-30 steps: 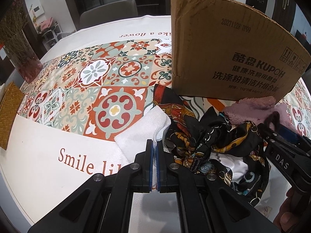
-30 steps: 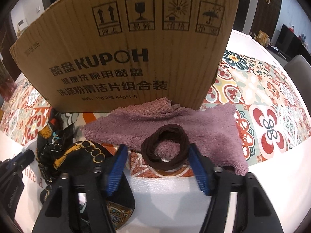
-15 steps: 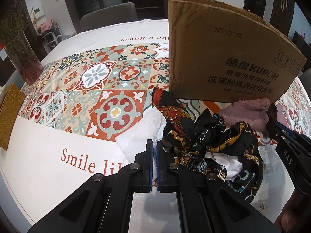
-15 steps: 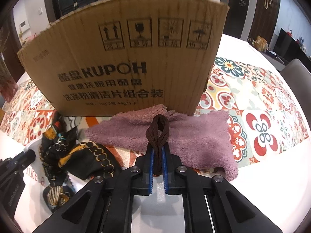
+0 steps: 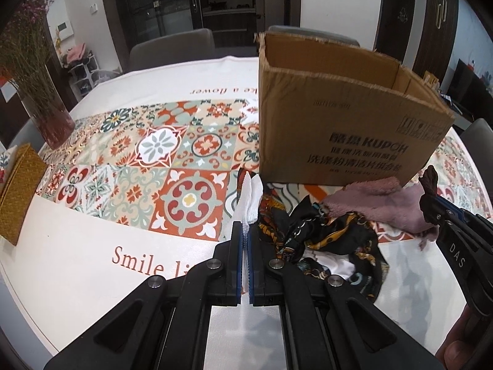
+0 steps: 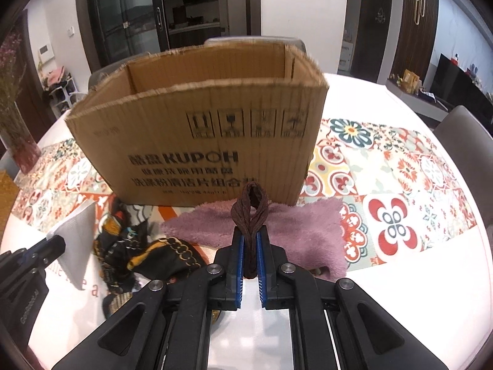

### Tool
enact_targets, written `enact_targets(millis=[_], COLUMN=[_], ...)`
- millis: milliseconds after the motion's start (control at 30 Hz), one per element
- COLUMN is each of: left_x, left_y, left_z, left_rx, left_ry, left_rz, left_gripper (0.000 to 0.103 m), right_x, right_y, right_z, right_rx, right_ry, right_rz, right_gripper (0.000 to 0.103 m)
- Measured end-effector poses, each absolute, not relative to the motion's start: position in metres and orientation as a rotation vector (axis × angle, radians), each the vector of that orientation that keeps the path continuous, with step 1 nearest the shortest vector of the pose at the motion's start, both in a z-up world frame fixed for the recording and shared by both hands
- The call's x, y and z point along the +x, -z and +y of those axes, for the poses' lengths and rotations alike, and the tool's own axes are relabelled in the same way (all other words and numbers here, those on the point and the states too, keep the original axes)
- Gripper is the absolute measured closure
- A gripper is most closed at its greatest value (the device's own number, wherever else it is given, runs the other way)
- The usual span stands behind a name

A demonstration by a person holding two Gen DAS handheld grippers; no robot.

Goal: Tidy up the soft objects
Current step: 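Lift the white cloth and brown hair tie and carry both over the box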

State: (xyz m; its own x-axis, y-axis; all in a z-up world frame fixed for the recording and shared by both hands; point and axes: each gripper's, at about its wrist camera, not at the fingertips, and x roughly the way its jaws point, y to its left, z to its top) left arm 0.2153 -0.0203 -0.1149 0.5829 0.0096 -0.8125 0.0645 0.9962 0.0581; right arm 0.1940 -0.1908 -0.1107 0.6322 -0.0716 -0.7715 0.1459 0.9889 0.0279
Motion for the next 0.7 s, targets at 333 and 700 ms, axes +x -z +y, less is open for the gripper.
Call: enact_targets(millis=[333, 700], left_x=[0.198, 0.182], left_y=[0.082, 0.046], left_z=[-0.018, -0.018], left_rx=[0.069, 0.048], left_ry=[0.041, 0.055], left_rz=[0.886, 0.797], left_gripper=[0.098, 0.098], right_x=[0.179, 0.162], right_y=[0.071, 0.036], right_z=[-0.189, -0.185], right_rx=[0.077, 0.065], right_ry=[0.119, 0.117], right_rz=[0.812, 0.747], right_gripper=[0.094, 0.094])
